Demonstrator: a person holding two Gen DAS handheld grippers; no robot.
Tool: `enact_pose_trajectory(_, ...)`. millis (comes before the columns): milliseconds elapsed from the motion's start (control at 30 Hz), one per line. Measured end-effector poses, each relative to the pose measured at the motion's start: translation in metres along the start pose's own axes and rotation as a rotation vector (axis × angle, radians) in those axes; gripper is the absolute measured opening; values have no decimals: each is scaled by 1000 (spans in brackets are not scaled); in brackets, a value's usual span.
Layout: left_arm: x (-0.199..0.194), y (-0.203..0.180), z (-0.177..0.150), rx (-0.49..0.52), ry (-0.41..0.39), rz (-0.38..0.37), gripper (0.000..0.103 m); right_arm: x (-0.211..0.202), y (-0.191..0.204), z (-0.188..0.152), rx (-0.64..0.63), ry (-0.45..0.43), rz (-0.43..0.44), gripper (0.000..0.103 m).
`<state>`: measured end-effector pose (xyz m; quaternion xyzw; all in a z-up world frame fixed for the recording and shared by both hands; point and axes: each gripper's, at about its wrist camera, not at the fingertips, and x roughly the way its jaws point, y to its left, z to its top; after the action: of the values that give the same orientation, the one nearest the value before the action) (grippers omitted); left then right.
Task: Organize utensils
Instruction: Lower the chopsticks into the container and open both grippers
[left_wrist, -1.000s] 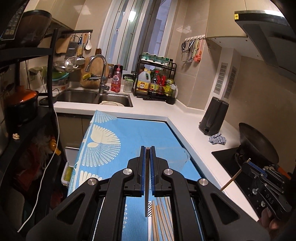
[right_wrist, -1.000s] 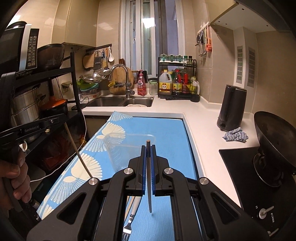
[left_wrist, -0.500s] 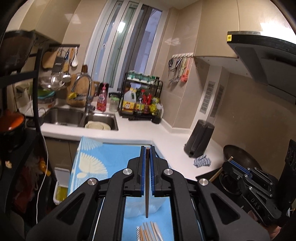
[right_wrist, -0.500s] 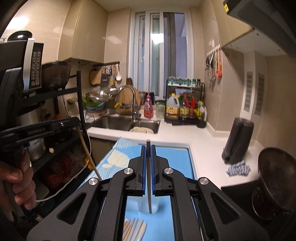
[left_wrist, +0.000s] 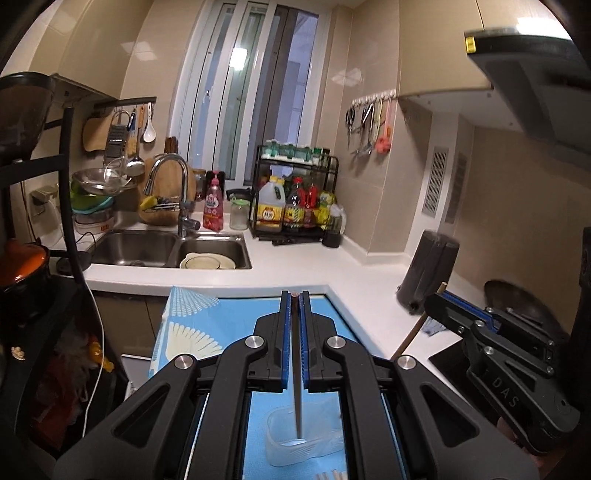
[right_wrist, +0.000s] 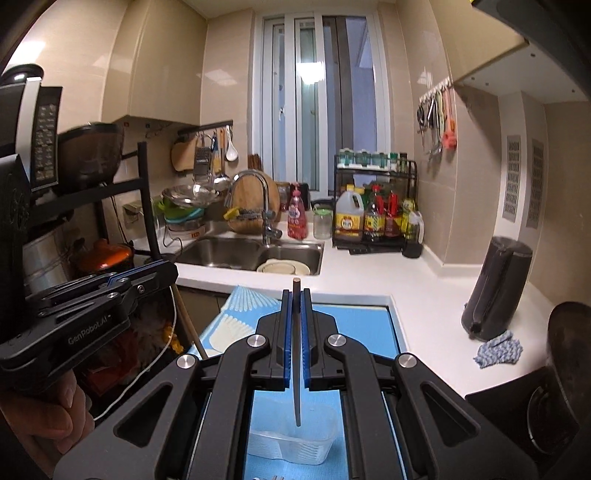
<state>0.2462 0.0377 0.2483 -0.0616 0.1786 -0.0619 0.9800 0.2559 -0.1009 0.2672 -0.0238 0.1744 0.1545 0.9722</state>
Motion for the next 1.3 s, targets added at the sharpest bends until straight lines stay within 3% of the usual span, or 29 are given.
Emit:
enact_pose_trajectory(233,43,4,-30,35,137,9,5,44,-9,-52,-14,150,-11,4)
enact_pose_trajectory(400,64,5,-51,44,235,-1,5,57,-23,-76,45,233,-20,7)
enact_pose_trajectory(467,67,5,-56,54,268,-10,8,57,-24,-82,48,258,-27,17)
enact_pose_trajectory(500,68,3,-57,58,279,-14,12,56,-25,-84,47,263,-33,29)
enact_pose_trajectory(533,66,2,-56,62,278,-15,23,54,-25,-85,45,261,-43,40)
enact_pose_trajectory(567,61,2,-54,66,268,-9,37,51,-26,-85,41,256,-49,42)
enact_pose_trajectory(600,57,1,-52,69,257,-6,42,47,-27,-85,37,251,-56,43)
enact_pose_trajectory(933,6,2,-35,69,128,55,74,-10,-35,-74,46,152,-97,48)
enact_pose_trajectory(1000,-3,3,-33,69,103,68,77,-29,-36,-75,60,109,-102,51)
enact_pose_trajectory(1200,-39,7,-38,68,14,89,79,-83,-38,-91,94,13,-116,73)
enact_pose_trajectory(1300,-57,2,-45,94,-41,97,80,-105,-34,-110,90,-17,-152,75)
